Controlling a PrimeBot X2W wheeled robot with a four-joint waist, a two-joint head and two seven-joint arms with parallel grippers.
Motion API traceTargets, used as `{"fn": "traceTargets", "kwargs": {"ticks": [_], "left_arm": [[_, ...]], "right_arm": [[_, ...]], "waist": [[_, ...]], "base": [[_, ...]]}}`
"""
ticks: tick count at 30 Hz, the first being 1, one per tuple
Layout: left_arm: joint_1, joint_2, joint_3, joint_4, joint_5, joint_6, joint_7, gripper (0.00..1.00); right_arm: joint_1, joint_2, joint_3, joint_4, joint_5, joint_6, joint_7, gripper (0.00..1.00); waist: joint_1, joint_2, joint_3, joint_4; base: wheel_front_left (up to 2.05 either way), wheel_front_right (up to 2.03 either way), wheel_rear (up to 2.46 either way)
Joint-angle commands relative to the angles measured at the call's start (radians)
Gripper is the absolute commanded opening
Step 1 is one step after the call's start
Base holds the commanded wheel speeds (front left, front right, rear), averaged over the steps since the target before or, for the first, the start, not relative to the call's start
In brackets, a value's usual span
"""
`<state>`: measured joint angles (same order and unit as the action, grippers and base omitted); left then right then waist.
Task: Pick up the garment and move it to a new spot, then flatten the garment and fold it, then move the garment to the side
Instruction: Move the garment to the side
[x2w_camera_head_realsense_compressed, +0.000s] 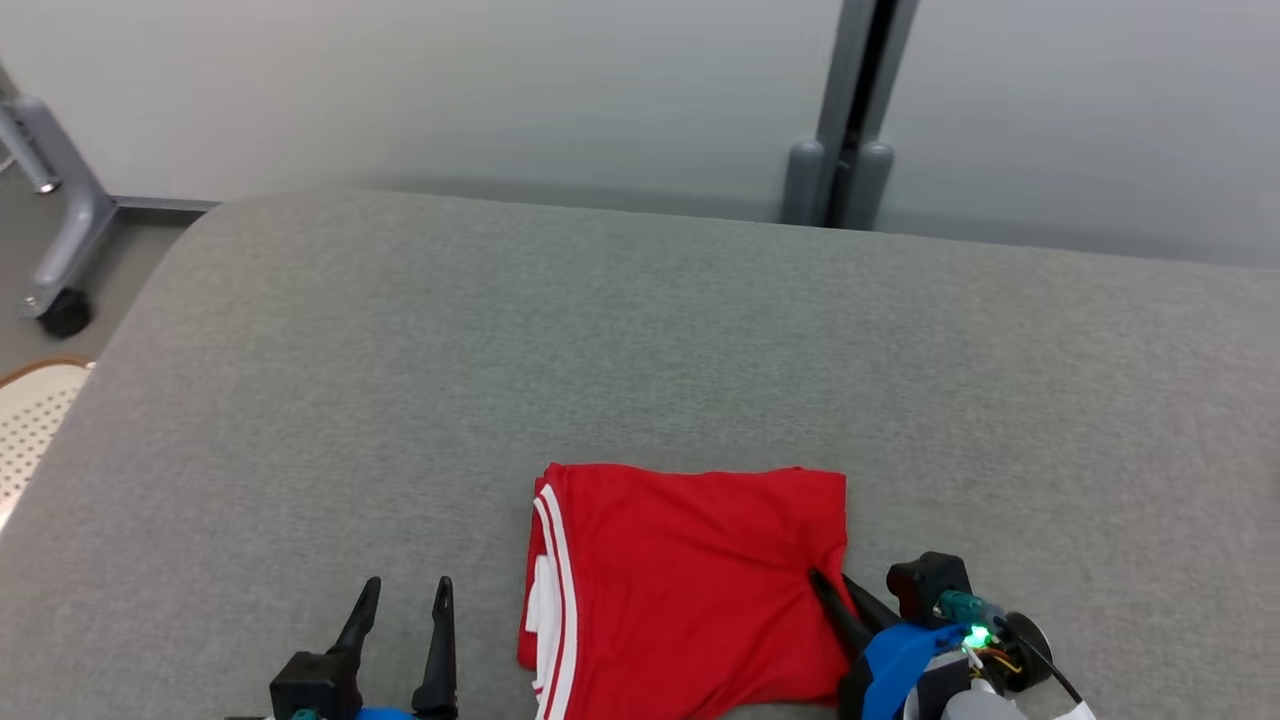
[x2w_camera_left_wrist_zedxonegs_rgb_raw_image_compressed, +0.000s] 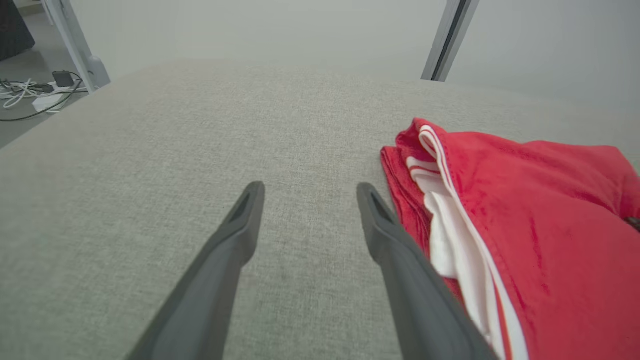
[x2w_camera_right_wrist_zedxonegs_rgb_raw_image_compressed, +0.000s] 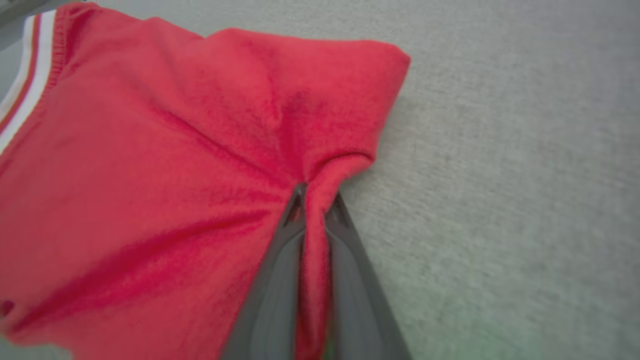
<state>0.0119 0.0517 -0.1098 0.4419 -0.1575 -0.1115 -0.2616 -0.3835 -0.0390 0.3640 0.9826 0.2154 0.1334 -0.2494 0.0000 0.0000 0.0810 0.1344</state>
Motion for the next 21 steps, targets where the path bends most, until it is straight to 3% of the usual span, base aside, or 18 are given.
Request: {"fn": "traceTargets", "kwargs": {"ticks": [1, 2, 14, 21], "left_arm": [[-0.027, -0.002, -0.005, -0.009, 0.005, -0.006, -0.004, 1.00], [-0.027, -0.002, -0.005, -0.009, 0.005, -0.006, -0.004, 1.00], [-0.070, -0.001, -0.045, -0.037, -0.012, -0.010, -0.004, 1.00], [-0.089, -0.001, -0.076, -0.037, -0.012, -0.012, -0.004, 1.00]], "right_arm": [[0.009, -0.024, -0.019, 0.026, 0.007, -0.005, -0.003, 0.00], [0.009, -0.024, -0.019, 0.026, 0.007, -0.005, -0.003, 0.00], [-0.003, -0.018, -0.070, -0.050, -0.037, -0.004, -0.013, 0.00], [0.027, -0.015, -0.096, -0.103, -0.037, -0.003, -0.014, 0.00]], "waist": [[0.0000, 0.0000, -0.020, -0.066], [0.0000, 0.0000, -0.020, -0.066], [0.0000, 0.0000, 0.012, -0.437], [0.0000, 0.0000, 0.033, -0.576]], "base": [[0.00, 0.00, 0.00], [0.00, 0.00, 0.00], [0.00, 0.00, 0.00], [0.00, 0.00, 0.00]]}}
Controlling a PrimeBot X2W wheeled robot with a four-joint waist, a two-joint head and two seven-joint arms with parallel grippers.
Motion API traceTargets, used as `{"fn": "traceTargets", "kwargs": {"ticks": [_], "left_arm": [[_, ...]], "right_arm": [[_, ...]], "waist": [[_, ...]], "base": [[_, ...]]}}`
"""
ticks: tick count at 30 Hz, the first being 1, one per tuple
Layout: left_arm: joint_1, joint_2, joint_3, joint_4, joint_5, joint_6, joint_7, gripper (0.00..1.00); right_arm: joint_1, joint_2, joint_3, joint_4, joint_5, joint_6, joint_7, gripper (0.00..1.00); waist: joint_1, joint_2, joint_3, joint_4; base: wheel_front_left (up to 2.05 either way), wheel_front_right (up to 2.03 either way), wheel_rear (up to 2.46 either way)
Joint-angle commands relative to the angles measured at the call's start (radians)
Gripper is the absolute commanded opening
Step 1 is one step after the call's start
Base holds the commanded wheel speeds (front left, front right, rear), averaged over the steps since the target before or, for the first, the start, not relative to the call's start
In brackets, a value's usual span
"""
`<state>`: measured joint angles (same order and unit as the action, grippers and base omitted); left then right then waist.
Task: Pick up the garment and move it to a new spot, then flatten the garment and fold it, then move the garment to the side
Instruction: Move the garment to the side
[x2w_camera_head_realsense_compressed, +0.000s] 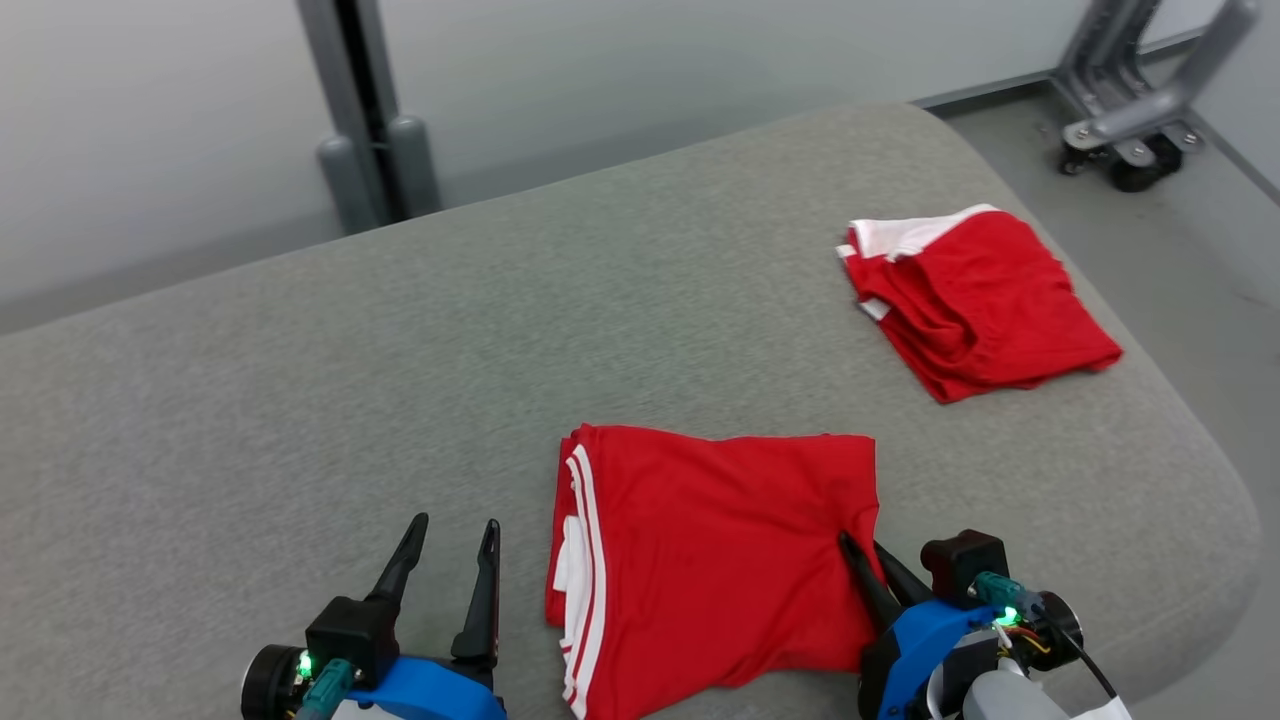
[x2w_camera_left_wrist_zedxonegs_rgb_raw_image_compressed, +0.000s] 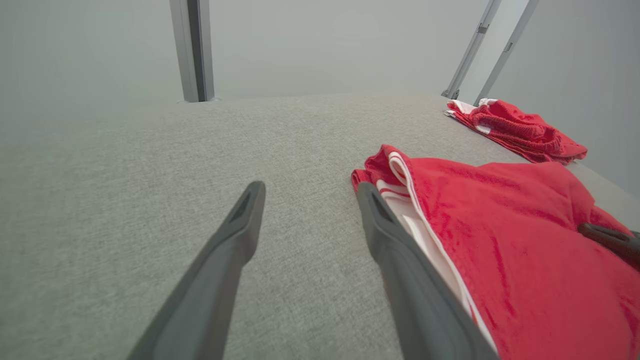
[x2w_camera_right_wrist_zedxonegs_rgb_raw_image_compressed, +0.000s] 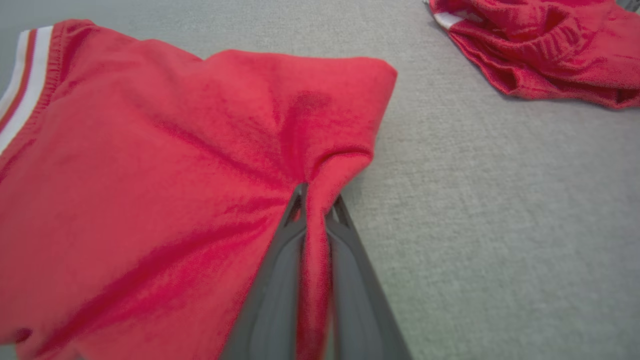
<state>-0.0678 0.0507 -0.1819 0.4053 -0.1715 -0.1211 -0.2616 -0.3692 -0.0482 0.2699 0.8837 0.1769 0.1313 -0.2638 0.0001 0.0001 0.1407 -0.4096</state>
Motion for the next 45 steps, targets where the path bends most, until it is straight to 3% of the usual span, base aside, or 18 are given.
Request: {"fn": "traceTargets", "kwargs": {"ticks": [1, 11, 18, 27, 31, 32, 33, 34, 40, 45], "left_arm": [[-0.012, 0.000, -0.009, 0.001, 0.005, -0.004, -0.004, 1.00], [-0.011, 0.000, -0.027, 0.010, 0.023, -0.008, -0.004, 1.00], [-0.025, 0.003, -0.005, 0.015, 0.041, -0.011, -0.004, 1.00], [-0.050, 0.032, 0.013, 0.003, 0.057, -0.010, -0.004, 1.00], [-0.067, 0.041, 0.017, -0.001, 0.051, -0.010, -0.004, 1.00], [-0.069, 0.044, 0.015, -0.003, 0.050, -0.010, -0.004, 1.00], [-0.068, 0.047, 0.016, -0.003, 0.048, -0.010, -0.004, 1.00], [-0.068, 0.051, 0.017, -0.003, 0.048, -0.010, -0.004, 1.00], [-0.080, 0.061, 0.029, -0.005, 0.047, -0.010, -0.004, 1.00], [-0.083, 0.055, 0.062, -0.013, 0.056, -0.010, -0.004, 1.00]], "right_arm": [[0.014, -0.005, -0.002, -0.010, 0.000, -0.001, 0.000, 0.00], [-0.050, -0.005, -0.047, -0.011, -0.059, -0.001, 0.000, 0.00], [-0.243, -0.042, -0.161, 0.032, -0.192, -0.001, 0.001, 0.00], [-0.458, -0.179, -0.484, 0.096, -0.446, -0.001, 0.064, 0.00], [-0.477, -0.198, -0.650, 0.063, -0.573, -0.001, 0.093, 0.00], [-0.478, -0.193, -0.693, 0.048, -0.604, -0.001, 0.095, 0.21], [-0.477, -0.183, -0.732, 0.035, -0.636, -0.001, 0.098, 0.77], [-0.478, -0.172, -0.771, 0.021, -0.662, -0.001, 0.093, 1.00], [-0.505, -0.114, -0.908, 0.005, -0.784, -0.001, 0.031, 1.00], [-0.556, -0.076, -0.869, 0.022, -0.749, -0.001, -0.002, 1.00]], "waist": [[-0.0001, -0.0001, -0.024, -0.043], [-0.0001, -0.0001, -0.008, -0.068], [-0.0001, -0.0001, 0.039, -0.032], [-0.0001, -0.0001, 0.112, 0.031], [-0.0001, -0.0001, 0.133, 0.050], [-0.0001, -0.0001, 0.136, 0.054], [-0.0001, -0.0001, 0.139, 0.056], [-0.0001, -0.0001, 0.141, 0.058], [-0.0001, -0.0001, 0.146, 0.061], [-0.0001, -0.0001, 0.136, 0.066]], "base": [[0.00, 0.00, 0.00], [0.00, 0.00, 0.00], [0.00, 0.00, 0.00], [0.00, 0.00, 0.00], [0.00, 0.00, 0.00], [0.00, 0.00, 0.00], [0.00, 0.00, 0.00], [0.00, 0.00, 0.00], [0.00, 0.00, 0.00], [0.00, 0.00, 0.00]]}}
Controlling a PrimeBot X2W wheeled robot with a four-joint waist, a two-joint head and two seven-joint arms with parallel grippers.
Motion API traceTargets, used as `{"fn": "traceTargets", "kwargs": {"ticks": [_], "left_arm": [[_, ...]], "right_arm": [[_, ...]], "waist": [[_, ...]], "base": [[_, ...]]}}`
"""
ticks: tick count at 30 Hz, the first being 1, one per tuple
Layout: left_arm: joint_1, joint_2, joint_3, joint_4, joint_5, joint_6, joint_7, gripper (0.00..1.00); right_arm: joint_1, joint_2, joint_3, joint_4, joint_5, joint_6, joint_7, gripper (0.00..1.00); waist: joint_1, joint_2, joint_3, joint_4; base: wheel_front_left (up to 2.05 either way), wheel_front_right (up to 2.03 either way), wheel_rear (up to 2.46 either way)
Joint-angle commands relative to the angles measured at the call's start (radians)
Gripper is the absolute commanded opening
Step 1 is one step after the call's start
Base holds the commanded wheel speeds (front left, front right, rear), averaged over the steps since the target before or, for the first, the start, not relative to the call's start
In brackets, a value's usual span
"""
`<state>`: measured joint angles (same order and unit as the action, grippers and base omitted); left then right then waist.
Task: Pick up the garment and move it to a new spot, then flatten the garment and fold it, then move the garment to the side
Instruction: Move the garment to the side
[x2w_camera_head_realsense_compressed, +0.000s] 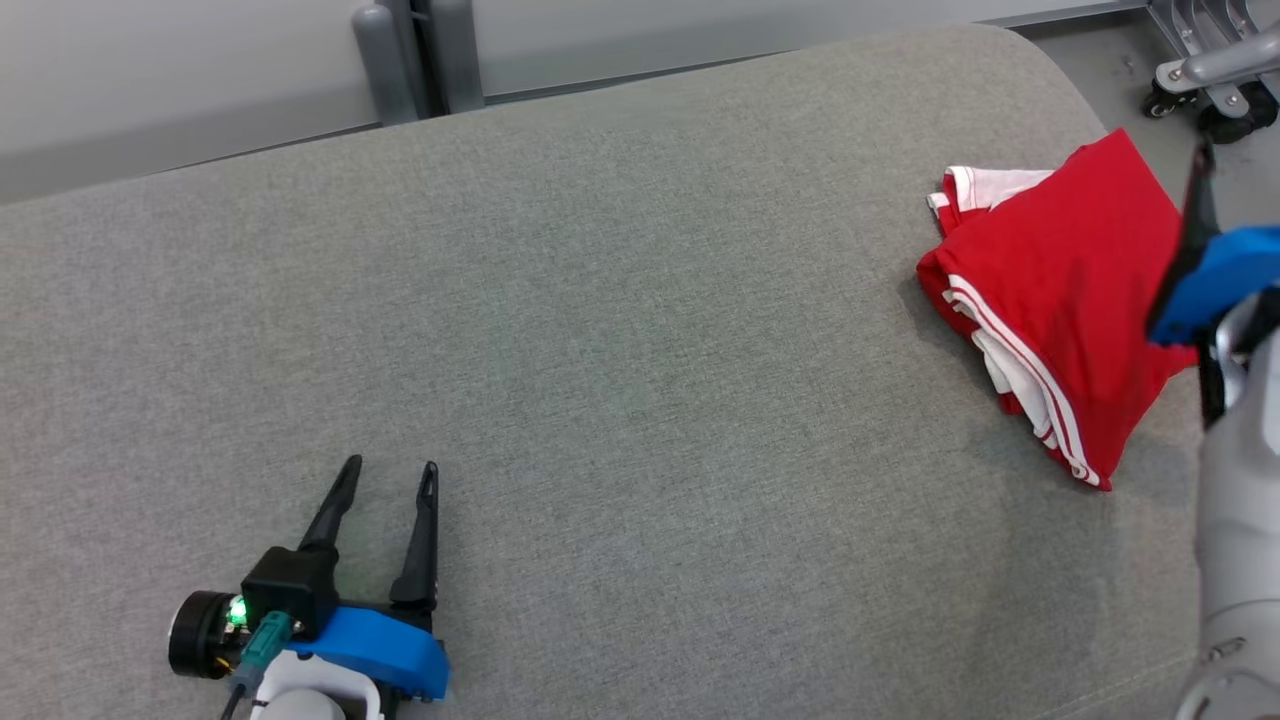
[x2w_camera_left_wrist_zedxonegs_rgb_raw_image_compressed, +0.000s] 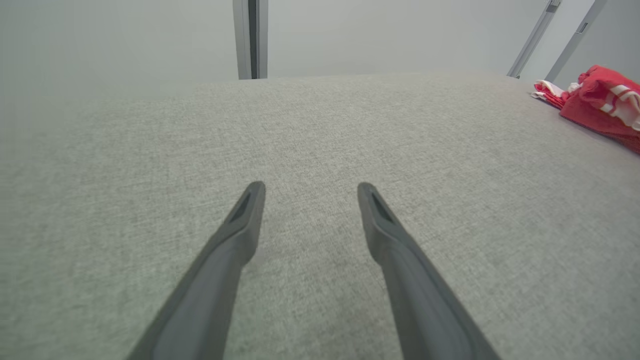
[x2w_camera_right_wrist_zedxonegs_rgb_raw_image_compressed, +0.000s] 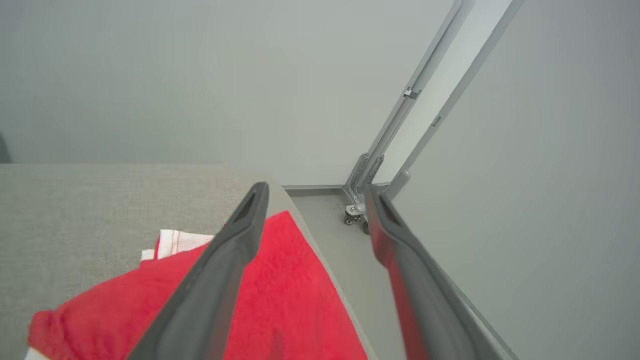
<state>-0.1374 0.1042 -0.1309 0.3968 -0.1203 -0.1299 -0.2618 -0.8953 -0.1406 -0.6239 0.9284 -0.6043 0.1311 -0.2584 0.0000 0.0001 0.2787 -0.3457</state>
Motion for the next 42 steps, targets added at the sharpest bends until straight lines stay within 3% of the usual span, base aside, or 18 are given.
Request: {"fn": "traceTargets", "kwargs": {"ticks": [1, 3, 5, 10, 16, 30, 42], "left_arm": [[-0.012, 0.001, 0.020, -0.007, 0.006, -0.001, -0.004, 1.00], [-0.011, -0.001, 0.032, -0.009, 0.006, -0.001, -0.004, 1.00], [-0.012, -0.007, 0.067, -0.015, 0.008, 0.007, -0.004, 1.00], [0.001, -0.024, 0.121, -0.017, -0.002, 0.018, -0.004, 1.00], [0.018, -0.039, 0.162, -0.025, 0.001, 0.019, -0.004, 1.00], [0.074, -0.053, 0.197, -0.030, -0.009, 0.021, -0.004, 1.00], [0.140, -0.054, 0.152, -0.035, -0.062, 0.014, -0.004, 1.00]], "right_arm": [[-0.029, 0.029, 0.060, -0.042, 0.067, -0.001, -0.007, 1.00], [-0.015, 0.041, 0.101, -0.067, 0.107, -0.001, -0.006, 1.00], [0.064, 0.065, 0.240, -0.149, 0.239, -0.001, -0.006, 1.00], [0.223, 0.088, 0.440, -0.279, 0.413, -0.001, -0.007, 1.00], [0.428, 0.088, 0.609, -0.354, 0.603, -0.001, -0.007, 1.00], [0.601, 0.088, 0.669, -0.378, 0.681, -0.001, -0.007, 1.00], [0.663, 0.088, 0.662, -0.371, 0.703, -0.001, -0.007, 1.00]], "waist": [[0.0000, -0.0001, -0.005, 0.005], [0.0000, -0.0001, -0.008, 0.008], [0.0000, -0.0001, -0.016, 0.025], [0.0000, -0.0001, -0.038, 0.064], [0.0000, -0.0001, -0.065, 0.127], [0.0000, -0.0001, -0.128, 0.214], [0.0000, -0.0001, -0.211, 0.285]], "base": [[0.00, 0.00, 0.00], [0.00, 0.00, 0.00], [0.00, 0.00, 0.00], [0.00, 0.00, 0.00], [0.00, 0.00, 0.00], [0.00, 0.00, 0.00], [0.00, 0.00, 0.00]]}}
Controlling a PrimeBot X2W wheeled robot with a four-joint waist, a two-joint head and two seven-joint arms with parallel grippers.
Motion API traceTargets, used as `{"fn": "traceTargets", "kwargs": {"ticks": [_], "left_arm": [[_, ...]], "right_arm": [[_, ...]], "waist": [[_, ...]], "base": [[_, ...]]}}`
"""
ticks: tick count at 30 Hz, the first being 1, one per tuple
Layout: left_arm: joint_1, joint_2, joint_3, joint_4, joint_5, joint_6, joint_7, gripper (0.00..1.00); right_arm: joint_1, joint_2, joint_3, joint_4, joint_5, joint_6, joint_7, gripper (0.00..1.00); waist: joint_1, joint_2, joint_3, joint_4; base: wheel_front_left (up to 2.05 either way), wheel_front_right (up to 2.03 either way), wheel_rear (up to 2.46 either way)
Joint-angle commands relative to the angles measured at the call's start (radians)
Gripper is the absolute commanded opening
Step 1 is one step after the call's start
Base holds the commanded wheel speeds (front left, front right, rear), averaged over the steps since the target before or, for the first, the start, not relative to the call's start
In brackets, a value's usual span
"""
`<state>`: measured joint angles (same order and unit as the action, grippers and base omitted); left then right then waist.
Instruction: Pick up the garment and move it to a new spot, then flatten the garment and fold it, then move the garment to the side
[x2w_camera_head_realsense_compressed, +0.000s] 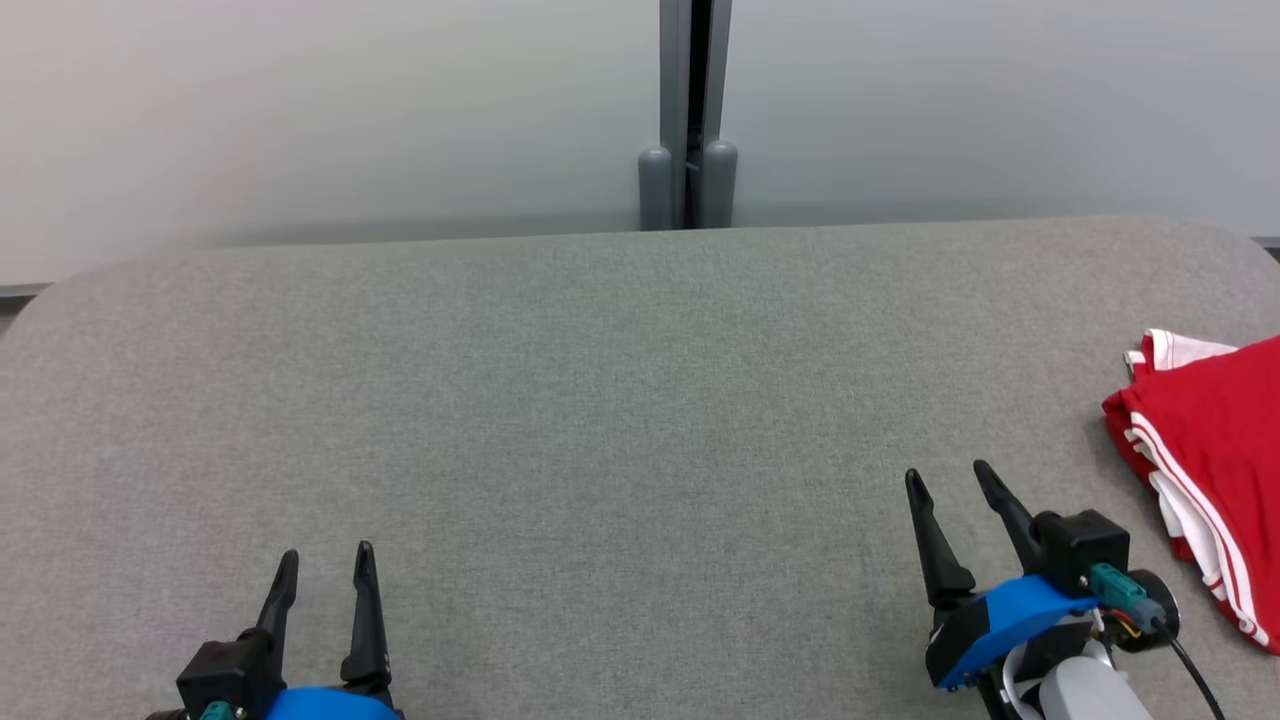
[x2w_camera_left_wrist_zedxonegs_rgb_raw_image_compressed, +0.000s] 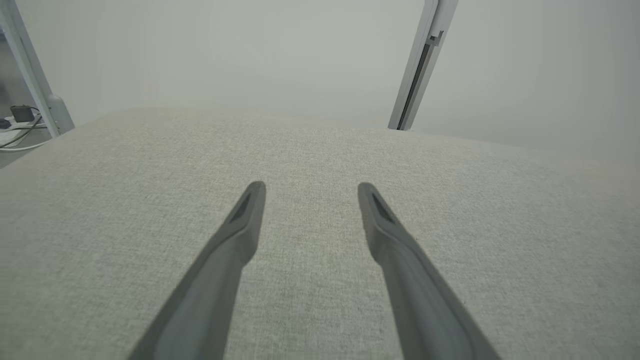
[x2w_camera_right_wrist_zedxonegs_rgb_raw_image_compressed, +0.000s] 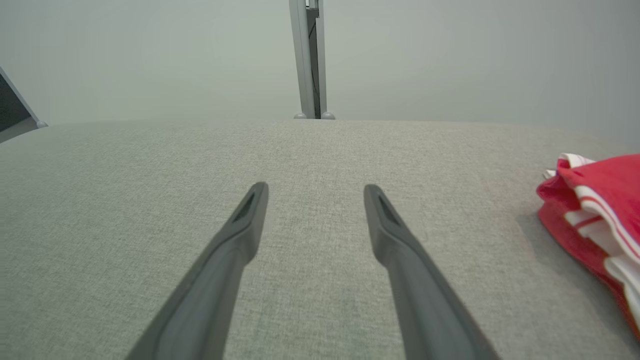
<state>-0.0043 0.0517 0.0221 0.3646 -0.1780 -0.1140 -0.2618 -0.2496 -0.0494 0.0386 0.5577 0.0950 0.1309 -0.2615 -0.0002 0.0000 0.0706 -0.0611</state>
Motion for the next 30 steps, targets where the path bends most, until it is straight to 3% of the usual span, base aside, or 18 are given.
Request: {"fn": "traceTargets", "kwargs": {"ticks": [1, 12, 13, 17, 30], "left_arm": [[0.012, -0.001, -0.001, -0.004, -0.003, -0.001, -0.004, 1.00], [0.062, -0.001, -0.005, -0.005, -0.036, 0.001, -0.004, 1.00], [0.061, 0.000, -0.005, -0.005, -0.035, 0.003, 0.000, 0.00], [0.067, -0.002, -0.004, 0.027, -0.037, 0.003, 0.006, 0.00], [0.033, -0.002, 0.016, 0.004, -0.280, -0.001, 0.073, 0.00]], "right_arm": [[0.023, -0.003, 0.000, 0.000, 0.004, 0.000, -0.004, 1.00], [0.053, -0.003, 0.013, 0.006, 0.010, 0.000, -0.004, 1.00], [0.040, 0.000, 0.011, 0.006, 0.006, 0.000, 0.000, 0.00], [0.054, 0.002, 0.011, 0.034, 0.008, 0.000, 0.006, 0.00], [0.066, 0.002, -0.022, -0.024, 0.270, 0.000, 0.074, 0.00]], "waist": [[0.0002, 0.0000, -0.009, 0.003], [0.0002, 0.0000, -0.042, -0.002], [0.0002, 0.0000, -0.042, -0.002], [0.0002, 0.0000, -0.043, -0.002], [0.0002, 0.0000, -0.045, 0.005]], "base": [[0.00, 0.00, 0.00], [0.00, 0.00, 0.00], [0.00, 0.00, 0.00], [0.00, 0.00, 0.00], [0.00, 0.00, 0.00]]}}
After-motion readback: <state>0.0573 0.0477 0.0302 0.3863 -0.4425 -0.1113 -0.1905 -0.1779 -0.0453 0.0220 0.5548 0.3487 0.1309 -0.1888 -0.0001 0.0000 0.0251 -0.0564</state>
